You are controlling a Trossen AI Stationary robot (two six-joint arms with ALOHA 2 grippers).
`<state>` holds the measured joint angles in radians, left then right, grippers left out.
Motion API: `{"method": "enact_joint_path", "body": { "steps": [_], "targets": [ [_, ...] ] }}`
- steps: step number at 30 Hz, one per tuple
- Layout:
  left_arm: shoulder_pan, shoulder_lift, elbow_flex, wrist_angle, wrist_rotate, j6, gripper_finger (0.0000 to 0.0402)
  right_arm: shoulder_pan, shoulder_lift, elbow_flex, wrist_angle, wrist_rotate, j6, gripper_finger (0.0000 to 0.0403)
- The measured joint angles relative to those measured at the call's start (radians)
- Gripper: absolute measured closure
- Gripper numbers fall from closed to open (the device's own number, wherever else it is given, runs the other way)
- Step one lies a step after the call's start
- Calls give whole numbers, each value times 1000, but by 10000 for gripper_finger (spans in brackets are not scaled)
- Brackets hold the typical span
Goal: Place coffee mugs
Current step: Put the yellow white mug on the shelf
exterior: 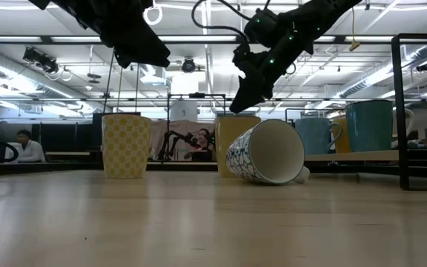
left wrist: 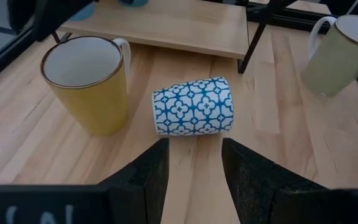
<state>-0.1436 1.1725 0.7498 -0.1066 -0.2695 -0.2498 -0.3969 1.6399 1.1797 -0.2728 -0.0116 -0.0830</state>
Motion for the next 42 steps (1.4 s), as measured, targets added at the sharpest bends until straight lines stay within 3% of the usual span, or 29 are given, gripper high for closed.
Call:
{"method": "enact_joint_path", "body": {
  "steps": [24,42],
  "targets": [
    [0,1,0,6,0,2,246,-3,62,0,-52,-16,-50,252],
    [0,1,0,6,0,-1,246,-5,59,1,-103,-28,-42,375]
  ]
}}
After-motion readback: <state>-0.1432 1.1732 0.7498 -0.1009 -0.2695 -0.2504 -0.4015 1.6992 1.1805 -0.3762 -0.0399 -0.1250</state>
